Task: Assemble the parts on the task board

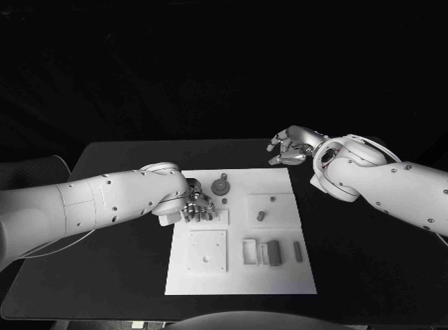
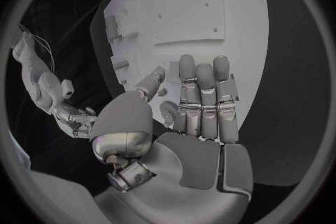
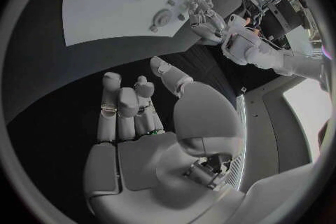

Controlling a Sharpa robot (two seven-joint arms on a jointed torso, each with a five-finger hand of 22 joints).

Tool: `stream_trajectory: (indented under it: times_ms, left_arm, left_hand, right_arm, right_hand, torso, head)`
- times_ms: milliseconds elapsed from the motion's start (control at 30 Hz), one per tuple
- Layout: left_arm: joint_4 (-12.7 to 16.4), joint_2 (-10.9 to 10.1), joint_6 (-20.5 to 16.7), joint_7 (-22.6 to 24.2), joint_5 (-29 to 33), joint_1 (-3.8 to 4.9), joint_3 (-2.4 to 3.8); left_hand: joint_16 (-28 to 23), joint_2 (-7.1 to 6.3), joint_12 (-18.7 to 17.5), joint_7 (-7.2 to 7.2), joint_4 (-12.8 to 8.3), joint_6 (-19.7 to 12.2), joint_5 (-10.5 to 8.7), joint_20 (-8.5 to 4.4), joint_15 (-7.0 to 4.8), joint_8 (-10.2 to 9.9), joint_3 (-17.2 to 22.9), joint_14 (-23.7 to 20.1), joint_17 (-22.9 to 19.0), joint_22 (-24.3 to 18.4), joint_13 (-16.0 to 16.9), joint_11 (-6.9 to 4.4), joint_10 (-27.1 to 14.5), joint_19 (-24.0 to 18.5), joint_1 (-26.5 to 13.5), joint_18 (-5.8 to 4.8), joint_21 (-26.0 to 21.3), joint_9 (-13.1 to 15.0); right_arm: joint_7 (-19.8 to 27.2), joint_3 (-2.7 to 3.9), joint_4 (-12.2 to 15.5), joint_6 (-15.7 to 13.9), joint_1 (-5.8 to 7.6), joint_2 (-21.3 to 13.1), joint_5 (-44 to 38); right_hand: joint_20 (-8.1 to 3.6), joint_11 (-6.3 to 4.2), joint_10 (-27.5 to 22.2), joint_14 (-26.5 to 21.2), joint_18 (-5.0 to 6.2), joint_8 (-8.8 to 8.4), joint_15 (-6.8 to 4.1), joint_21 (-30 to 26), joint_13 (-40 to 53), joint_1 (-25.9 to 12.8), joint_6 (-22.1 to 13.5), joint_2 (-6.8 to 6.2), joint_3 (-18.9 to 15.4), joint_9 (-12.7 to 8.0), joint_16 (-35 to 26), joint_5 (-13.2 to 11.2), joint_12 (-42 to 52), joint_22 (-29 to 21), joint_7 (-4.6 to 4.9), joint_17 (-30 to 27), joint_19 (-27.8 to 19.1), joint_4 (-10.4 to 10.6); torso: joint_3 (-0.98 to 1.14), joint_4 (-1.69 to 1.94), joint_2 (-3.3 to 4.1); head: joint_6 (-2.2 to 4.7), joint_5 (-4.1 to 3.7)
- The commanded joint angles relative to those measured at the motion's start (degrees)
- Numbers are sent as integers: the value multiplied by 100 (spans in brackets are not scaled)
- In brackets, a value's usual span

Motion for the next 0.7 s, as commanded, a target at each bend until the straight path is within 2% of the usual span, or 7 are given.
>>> stream_trajectory:
  times_ms: [33,200,367,700]
  left_arm:
    - [7,4,-36,40,-27,2,2]
    - [6,-12,-43,74,31,2,3]
    - [-9,-34,11,105,230,1,4]
    - [-22,-51,-8,133,358,1,5]
  left_hand:
    - [26,-12,15,-311,-71,297,-22,10,13,-13,-16,-46,-11,33,5,-27,-145,-25,83,67,-27,13]
    - [31,-127,13,-303,-72,280,-22,16,20,-23,-70,-64,-27,31,3,-20,-164,-33,37,63,-43,21]
    - [29,-182,1,-293,-86,252,-21,20,27,-43,-57,-95,-47,26,-3,-9,-196,-49,71,65,-66,23]
    - [25,-133,-19,-258,-162,192,-22,45,55,-87,-29,-162,-80,23,-12,23,-259,-95,188,54,-110,23]
  right_arm:
    - [10,5,11,64,0,-4,-15]
    - [9,5,17,73,0,-7,-15]
    - [8,5,17,79,0,-17,-15]
    - [7,5,15,89,-1,-30,-15]
  right_hand:
    - [-12,221,-287,-31,41,-24,7,-27,-5,-18,295,21,-17,-8,-35,7,-34,89,238,-8,-43,-2]
    - [-12,221,-288,-31,41,-25,8,-27,-6,-17,294,20,-17,-8,-35,7,-34,89,239,-9,-43,-3]
    - [-12,221,-288,-32,41,-26,8,-28,-7,-13,292,19,-15,-9,-35,7,-34,89,239,-9,-44,-6]
    - [-12,222,-289,-33,41,-30,9,-29,-8,-7,288,17,-14,-10,-35,8,-33,89,240,-9,-45,-7]
  torso:
    - [0,-1,-1]
    - [1,-1,-1]
    - [-1,0,1]
    - [-1,0,0]
  head:
    - [0,-1]
    - [0,0]
    - [3,-2]
    - [13,-12]
